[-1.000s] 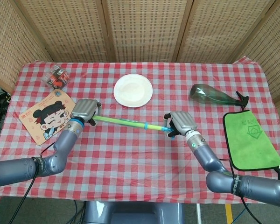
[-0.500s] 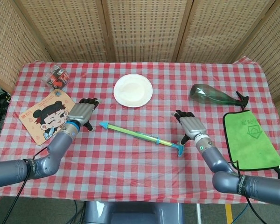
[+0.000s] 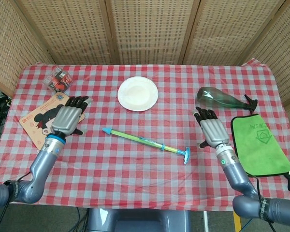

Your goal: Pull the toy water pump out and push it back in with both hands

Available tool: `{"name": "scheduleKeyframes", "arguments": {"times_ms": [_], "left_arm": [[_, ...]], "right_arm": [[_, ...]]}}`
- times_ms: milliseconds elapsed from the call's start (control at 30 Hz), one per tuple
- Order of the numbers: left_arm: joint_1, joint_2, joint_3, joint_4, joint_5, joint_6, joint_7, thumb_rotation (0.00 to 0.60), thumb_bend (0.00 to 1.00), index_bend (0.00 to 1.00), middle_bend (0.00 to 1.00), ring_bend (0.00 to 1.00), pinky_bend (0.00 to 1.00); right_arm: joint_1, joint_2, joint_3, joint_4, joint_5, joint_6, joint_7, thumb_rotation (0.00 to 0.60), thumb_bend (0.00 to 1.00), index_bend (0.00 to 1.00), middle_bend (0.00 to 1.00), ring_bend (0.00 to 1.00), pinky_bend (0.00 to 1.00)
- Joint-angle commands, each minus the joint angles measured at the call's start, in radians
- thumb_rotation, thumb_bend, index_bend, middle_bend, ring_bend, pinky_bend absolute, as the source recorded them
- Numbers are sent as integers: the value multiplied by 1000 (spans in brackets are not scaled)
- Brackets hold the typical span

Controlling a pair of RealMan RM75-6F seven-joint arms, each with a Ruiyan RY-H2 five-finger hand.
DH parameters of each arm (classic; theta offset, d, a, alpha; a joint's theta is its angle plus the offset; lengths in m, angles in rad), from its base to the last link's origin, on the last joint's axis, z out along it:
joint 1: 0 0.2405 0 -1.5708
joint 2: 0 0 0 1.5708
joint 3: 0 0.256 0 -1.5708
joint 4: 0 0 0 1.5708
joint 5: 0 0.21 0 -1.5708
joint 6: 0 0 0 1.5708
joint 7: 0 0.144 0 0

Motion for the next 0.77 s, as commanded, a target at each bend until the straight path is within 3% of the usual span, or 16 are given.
{"name": "scheduleKeyframes", "arguments": {"times_ms": [33, 333, 467, 600, 767], "left_arm": [[184, -25, 89, 3, 270, 244, -99, 600, 199, 77, 0, 0, 0], [399, -79, 192, 121, 487, 484, -54, 600, 200, 44, 0, 0, 0], [458, -84, 215, 137, 503, 512, -78, 600, 199, 31, 0, 0, 0], [583, -103, 260, 199, 530, 589, -172, 600, 198, 30, 0, 0, 0], [642, -126, 265, 280, 562, 595, -232, 600, 197, 26, 0, 0, 0]], "right_arm": [[-135, -25, -62, 18, -209, 176, 63, 600, 133, 0, 0, 0, 0], [-303, -42, -142, 95, -354, 296, 105, 600, 133, 0, 0, 0, 0], [-357, -53, -165, 139, -394, 337, 125, 600, 132, 0, 0, 0, 0], [-449, -60, -203, 188, -478, 425, 198, 600, 132, 0, 0, 0, 0], [-499, -70, -214, 224, -542, 452, 240, 600, 132, 0, 0, 0, 0]]}}
